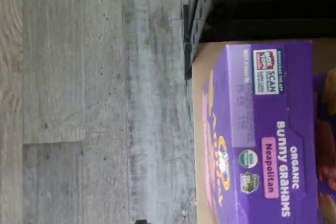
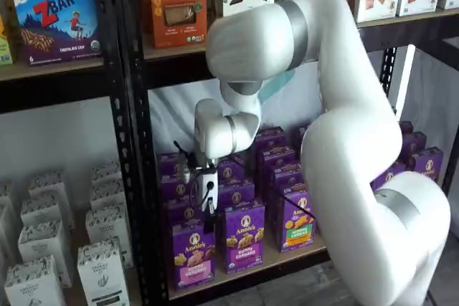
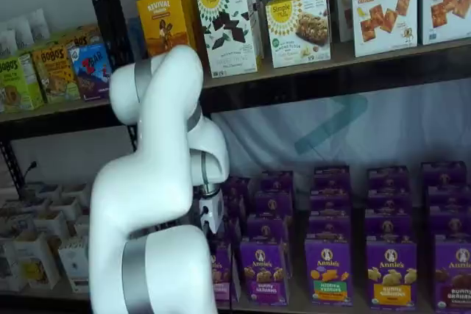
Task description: Pick up the purple box with a pink patch in the middle, on the bottom shelf, the first box from the left
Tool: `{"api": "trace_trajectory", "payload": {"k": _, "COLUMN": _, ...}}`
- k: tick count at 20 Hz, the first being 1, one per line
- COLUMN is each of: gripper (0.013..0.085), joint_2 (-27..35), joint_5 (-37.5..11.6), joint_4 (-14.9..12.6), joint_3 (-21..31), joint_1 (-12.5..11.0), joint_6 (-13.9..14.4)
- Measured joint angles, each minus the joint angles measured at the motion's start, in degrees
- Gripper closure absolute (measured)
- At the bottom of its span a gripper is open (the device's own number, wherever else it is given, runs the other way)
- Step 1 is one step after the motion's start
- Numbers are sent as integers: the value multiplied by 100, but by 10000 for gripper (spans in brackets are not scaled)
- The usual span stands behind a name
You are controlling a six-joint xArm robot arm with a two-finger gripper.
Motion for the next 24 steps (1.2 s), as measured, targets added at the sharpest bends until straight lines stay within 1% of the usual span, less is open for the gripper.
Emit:
{"api": "trace_trajectory", "payload": {"k": 8, "gripper": 130, "joint_2": 544, "joint_5": -11, "joint_4": -225, "joint_3": -509, "joint_1": -13, "joint_6": 183}}
{"api": "trace_trajectory", "payload": {"k": 16, "gripper": 130, "joint_2": 894, "joint_5": -33, "joint_4": -285, "joint_3": -806, "joint_1": -8, "joint_6": 239}}
{"api": "trace_trajectory", "payload": {"k": 20, "gripper": 130, "joint_2": 1029, "joint_5": -4, "joint_4": -345, "joint_3": -920, "joint_1": 12, "joint_6": 311}}
{"api": "trace_trajectory", "payload": {"k": 24, "gripper": 130, "joint_2": 1167, "joint_5": -7, "joint_4": -299, "joint_3": -1029, "joint_1": 35, "joint_6": 291}}
